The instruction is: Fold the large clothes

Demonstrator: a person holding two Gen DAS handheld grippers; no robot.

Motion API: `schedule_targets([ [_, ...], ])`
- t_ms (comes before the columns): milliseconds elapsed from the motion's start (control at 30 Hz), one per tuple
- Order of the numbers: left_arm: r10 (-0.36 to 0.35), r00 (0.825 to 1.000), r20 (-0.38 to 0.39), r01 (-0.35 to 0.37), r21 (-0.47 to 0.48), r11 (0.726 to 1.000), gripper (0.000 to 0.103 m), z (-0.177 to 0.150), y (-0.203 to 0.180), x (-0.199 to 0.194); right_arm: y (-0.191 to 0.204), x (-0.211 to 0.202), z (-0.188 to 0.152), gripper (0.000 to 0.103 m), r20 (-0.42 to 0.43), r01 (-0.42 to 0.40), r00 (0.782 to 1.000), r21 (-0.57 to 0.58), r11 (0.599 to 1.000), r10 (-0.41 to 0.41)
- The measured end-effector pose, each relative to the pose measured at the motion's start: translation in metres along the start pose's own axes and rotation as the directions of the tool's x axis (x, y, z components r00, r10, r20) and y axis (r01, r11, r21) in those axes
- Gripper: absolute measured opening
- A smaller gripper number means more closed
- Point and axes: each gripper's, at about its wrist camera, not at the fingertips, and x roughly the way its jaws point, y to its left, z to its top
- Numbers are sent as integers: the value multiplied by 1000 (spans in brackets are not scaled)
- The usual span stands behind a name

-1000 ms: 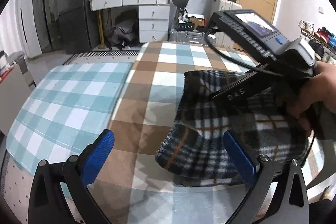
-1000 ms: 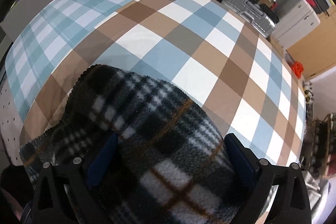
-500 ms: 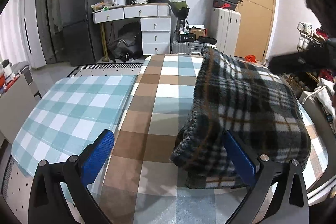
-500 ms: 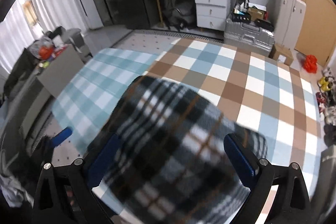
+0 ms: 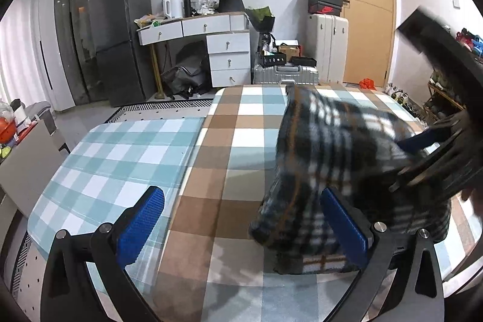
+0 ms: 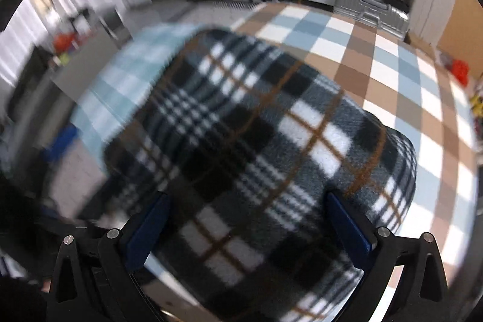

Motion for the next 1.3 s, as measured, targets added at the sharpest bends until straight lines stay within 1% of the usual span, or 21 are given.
schedule_targets([
  [167, 9, 1000, -13, -9, -9, 1000, 102, 1, 4, 2, 8, 20, -5, 103, -21, 64, 998, -30, 998, -65],
  [267, 16, 999, -32, -16, -18, 1000, 102, 1, 7, 6, 14, 25, -11, 103, 6, 100, 995, -38, 994, -100],
  [300, 18, 999, -37, -19, -20, 1000, 102, 1, 7, 8, 15, 25, -11, 103, 12, 98, 995, -38, 994, -98],
  [367, 22, 999, -42, -23, -31, 999, 102, 1, 10, 8, 11, 22, -13, 103, 34, 76, 997, -30, 997, -75],
  [433, 14, 999, -47, -16, -49, 999, 102, 0, 13, 9, 6, 14, -12, 103, 56, 29, 998, -21, 999, -28],
  [500, -1, 999, -52, -3, -73, 997, 102, 0, 17, 9, -8, -4, -8, 103, 82, -61, 995, 14, 998, 59],
  [567, -16, 998, -54, 11, -92, 996, 102, 0, 20, 10, -26, -28, -7, 103, 110, -191, 978, 110, 975, 179],
  [600, -18, 998, -54, 12, -99, 995, 102, 1, 20, 10, -37, -41, -10, 103, 141, -261, 960, 155, 953, 240],
  [667, -42, 998, -57, 35, -121, 992, 102, 5, 21, 10, -55, -63, -21, 103, 202, -356, 926, 198, 913, 318],
  [767, -100, 993, -65, 91, -132, 987, 102, 11, 19, 5, -66, -71, -41, 103, 202, -386, 916, 203, 900, 348],
  [833, -109, 992, -59, 102, -109, 989, 102, 17, 13, -2, -70, -67, -53, 103, 197, -435, 896, 215, 874, 398],
  [900, -121, 992, -38, 118, -78, 990, 102, 24, 6, -13, -76, -58, -67, 103, 194, -533, 845, 238, 812, 497],
  [933, -136, 990, -35, 134, -66, 989, 102, 27, 3, -17, -77, -54, -69, 103, 196, -555, 831, 240, 796, 521],
  [1000, -185, 981, -51, 184, -33, 982, 102, 35, -5, -22, -80, -47, -74, 103, 216, -577, 816, 250, 778, 536],
  [1067, -255, 964, -68, 255, -15, 967, 102, 43, -11, -23, -87, -37, -74, 103, 231, -617, 787, 288, 732, 572],
  [1133, -313, 943, -108, 316, 7, 949, 102, 51, -20, -18, -94, -27, -75, 103, 232, -634, 773, 334, 697, 591],
  [1167, -336, 934, -123, 340, 14, 940, 102, 52, -23, -14, -95, -24, -76, 103, 232, -637, 769, 345, 689, 595],
  [1200, -363, 919, -152, 369, 15, 929, 102, 52, -25, -6, -96, -21, -76, 103, 230, -636, 770, 351, 687, 595],
  [1233, -376, 905, -198, 385, 10, 923, 102, 49, -27, 6, -96, -20, -77, 103, 229, -632, 773, 351, 691, 591],
  [1267, -373, 901, -220, 382, 0, 924, 102, 46, -27, 11, -96, -19, -78, 103, 232, -629, 776, 348, 695, 586],
  [1300, -380, 892, -246, 386, -25, 922, 102, 40, -26, 23, -96, -20, -80, 102, 234, -627, 778, 346, 698, 583],
])
